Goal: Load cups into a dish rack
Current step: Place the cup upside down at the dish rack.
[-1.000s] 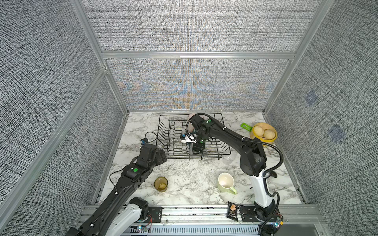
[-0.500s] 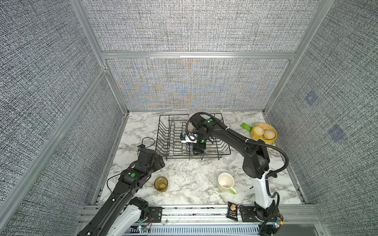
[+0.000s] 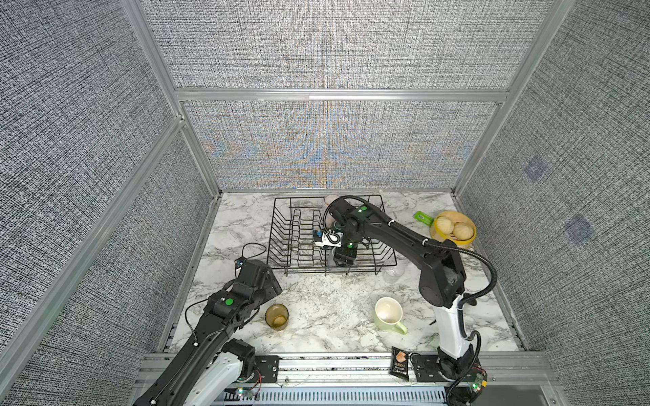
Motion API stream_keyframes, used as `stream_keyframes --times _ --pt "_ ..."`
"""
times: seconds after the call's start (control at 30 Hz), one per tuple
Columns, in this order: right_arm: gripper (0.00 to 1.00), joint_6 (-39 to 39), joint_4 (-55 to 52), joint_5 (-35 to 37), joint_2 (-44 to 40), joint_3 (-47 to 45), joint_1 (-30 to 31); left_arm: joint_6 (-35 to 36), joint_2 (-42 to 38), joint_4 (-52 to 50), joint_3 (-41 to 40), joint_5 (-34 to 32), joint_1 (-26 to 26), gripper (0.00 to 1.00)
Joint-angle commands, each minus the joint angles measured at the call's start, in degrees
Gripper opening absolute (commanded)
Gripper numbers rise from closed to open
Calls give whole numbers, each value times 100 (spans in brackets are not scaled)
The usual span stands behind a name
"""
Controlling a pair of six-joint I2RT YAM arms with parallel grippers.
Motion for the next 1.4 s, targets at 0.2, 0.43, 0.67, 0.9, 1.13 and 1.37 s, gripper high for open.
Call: stream_keyframes --times 0.2,0.43,0.67,0.9,1.13,1.37 --pt "72 -170 183 -17 120 127 -57 -605 -275 78 -518 331 2 78" --pt "78 -230 114 124 17 140 -63 -634 -264 -109 -472 323 5 78" --pt "83 -91 272 123 -549 -177 6 -548 -229 -347 -410 536 1 75" --pt "84 51 518 -59 -1356 -609 74 -386 -211 -861 -223 652 2 70" --pt "85 130 1011 -345 -2067 -1235 154 -414 -74 -982 -117 799 -6 61" --pt "85 96 1175 -272 -2297 -1533 190 -459 140 -1002 -119 849 -2 52"
